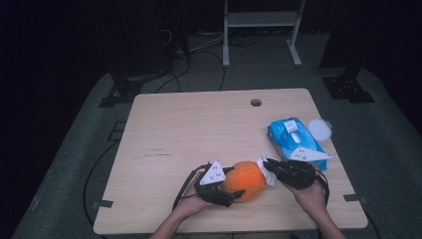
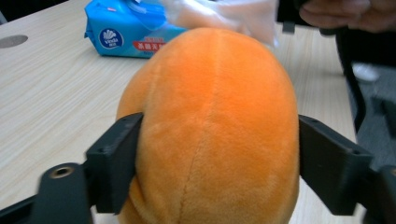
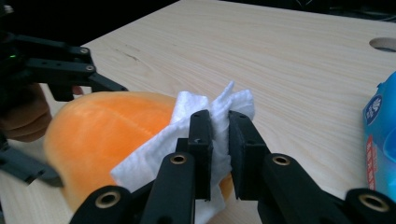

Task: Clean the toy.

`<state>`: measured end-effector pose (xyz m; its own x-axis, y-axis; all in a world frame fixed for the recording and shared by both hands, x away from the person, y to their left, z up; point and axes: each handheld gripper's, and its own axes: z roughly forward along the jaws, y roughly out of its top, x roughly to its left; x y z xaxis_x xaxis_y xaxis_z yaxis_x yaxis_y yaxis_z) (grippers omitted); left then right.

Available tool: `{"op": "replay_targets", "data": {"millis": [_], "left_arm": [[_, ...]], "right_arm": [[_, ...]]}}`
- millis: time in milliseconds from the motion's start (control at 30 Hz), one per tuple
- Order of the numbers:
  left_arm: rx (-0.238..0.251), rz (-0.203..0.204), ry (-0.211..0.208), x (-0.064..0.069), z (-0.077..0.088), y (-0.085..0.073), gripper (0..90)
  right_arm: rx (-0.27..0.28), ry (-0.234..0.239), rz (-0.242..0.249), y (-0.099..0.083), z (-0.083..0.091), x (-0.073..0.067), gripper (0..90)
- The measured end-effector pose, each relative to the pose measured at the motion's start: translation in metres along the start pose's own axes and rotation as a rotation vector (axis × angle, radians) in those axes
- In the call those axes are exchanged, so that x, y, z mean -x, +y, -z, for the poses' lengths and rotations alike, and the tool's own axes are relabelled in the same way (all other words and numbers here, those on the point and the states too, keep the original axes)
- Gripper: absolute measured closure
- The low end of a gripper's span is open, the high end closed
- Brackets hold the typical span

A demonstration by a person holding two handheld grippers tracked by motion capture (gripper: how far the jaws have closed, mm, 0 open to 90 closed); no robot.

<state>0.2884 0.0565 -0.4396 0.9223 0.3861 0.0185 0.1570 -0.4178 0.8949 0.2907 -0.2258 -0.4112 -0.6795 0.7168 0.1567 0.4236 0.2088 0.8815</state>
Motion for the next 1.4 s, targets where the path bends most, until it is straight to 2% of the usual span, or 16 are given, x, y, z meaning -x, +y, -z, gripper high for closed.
{"op": "replay_targets", "data": {"millis": [133,167,200,300,367,400,467,600,733,833,933,1000,1067,1167,1300,1400], "left_arm": [[-0.002,-0.009,0.028,0.005,-0.002,0.005,25.5],[-0.008,-0.021,0.036,0.008,-0.003,0.006,25.5],[-0.010,-0.029,0.037,0.009,-0.003,0.006,25.3],[0.000,-0.012,-0.001,0.005,-0.002,0.005,19.0],[0.044,0.063,-0.071,-0.002,0.002,0.005,11.9],[0.056,0.078,-0.088,-0.006,0.004,0.005,10.1],[0.046,0.087,-0.093,-0.012,0.004,0.002,6.7],[-0.017,0.093,-0.117,-0.016,-0.006,-0.009,3.5],[0.037,0.053,-0.086,-0.011,-0.007,-0.009,18.2],[0.077,0.065,-0.063,-0.008,-0.003,-0.002,31.1],[0.144,0.081,-0.057,-0.007,0.012,0.012,33.7],[0.174,0.071,-0.039,-0.004,0.024,0.021,33.7],[0.175,0.066,-0.032,-0.003,0.029,0.024,33.6],[0.148,0.077,-0.023,-0.006,0.035,0.025,33.5],[0.073,0.093,-0.009,-0.006,0.030,0.022,33.5],[0.040,0.100,-0.002,-0.005,0.024,0.022,33.2]], "right_arm": [[0.025,0.033,0.028,0.005,-0.001,-0.016,79.7],[0.043,0.063,0.078,0.010,-0.003,-0.032,79.6],[0.044,0.076,0.088,0.011,-0.003,-0.036,79.4],[0.026,0.041,0.148,0.012,-0.007,-0.044,79.1],[0.016,0.042,0.136,0.010,-0.006,-0.038,78.9],[0.020,0.047,0.125,0.008,-0.005,-0.035,78.8],[0.024,0.061,0.106,0.006,-0.002,-0.031,78.5],[0.028,0.040,0.097,0.004,0.002,-0.025,78.5],[0.036,0.028,0.057,0.003,0.003,-0.017,78.8],[0.053,0.011,0.052,0.006,0.005,-0.019,79.8],[0.095,0.017,0.049,0.013,0.010,-0.024,80.1],[0.130,0.044,0.022,0.018,0.013,-0.024,80.1],[0.144,0.063,0.000,0.021,0.013,-0.024,80.1],[0.113,0.058,-0.006,0.019,0.007,-0.026,80.1],[0.077,0.066,-0.014,0.016,0.000,-0.027,80.6],[0.095,0.104,0.000,0.019,0.003,-0.035,80.6]]}}
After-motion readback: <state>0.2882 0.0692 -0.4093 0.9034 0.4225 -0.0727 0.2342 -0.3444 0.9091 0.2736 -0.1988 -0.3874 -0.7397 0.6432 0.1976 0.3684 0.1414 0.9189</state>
